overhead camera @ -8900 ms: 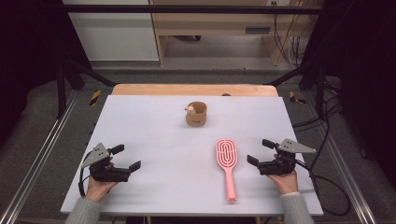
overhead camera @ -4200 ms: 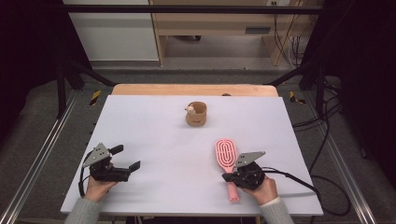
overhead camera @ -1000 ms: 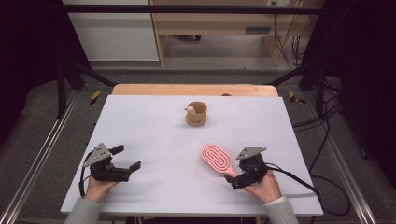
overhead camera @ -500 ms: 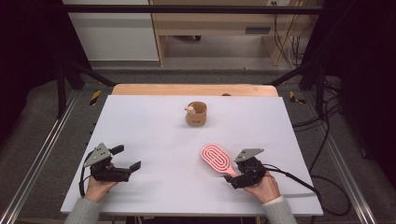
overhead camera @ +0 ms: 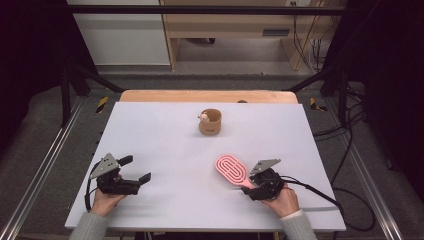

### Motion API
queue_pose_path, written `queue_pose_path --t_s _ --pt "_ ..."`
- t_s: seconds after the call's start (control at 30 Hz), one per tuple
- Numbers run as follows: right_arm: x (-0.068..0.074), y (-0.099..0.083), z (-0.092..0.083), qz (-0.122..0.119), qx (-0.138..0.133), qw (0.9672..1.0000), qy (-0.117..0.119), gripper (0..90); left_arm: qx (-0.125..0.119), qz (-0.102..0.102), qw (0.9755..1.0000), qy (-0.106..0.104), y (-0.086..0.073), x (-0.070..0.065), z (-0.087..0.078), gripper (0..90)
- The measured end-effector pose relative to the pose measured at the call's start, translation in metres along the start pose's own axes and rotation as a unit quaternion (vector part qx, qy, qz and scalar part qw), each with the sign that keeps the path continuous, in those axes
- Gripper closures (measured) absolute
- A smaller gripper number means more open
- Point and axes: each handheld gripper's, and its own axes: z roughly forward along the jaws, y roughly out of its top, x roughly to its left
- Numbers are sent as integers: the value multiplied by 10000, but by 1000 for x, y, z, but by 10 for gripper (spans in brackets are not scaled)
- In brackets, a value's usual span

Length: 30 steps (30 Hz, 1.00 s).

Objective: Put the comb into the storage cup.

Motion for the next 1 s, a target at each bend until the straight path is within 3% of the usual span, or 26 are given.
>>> queue_pose_path --t_s 1.0 --pt "1 1 3 -73 171 9998 -38 683 14 4 10000 -2 0 0 0 0"
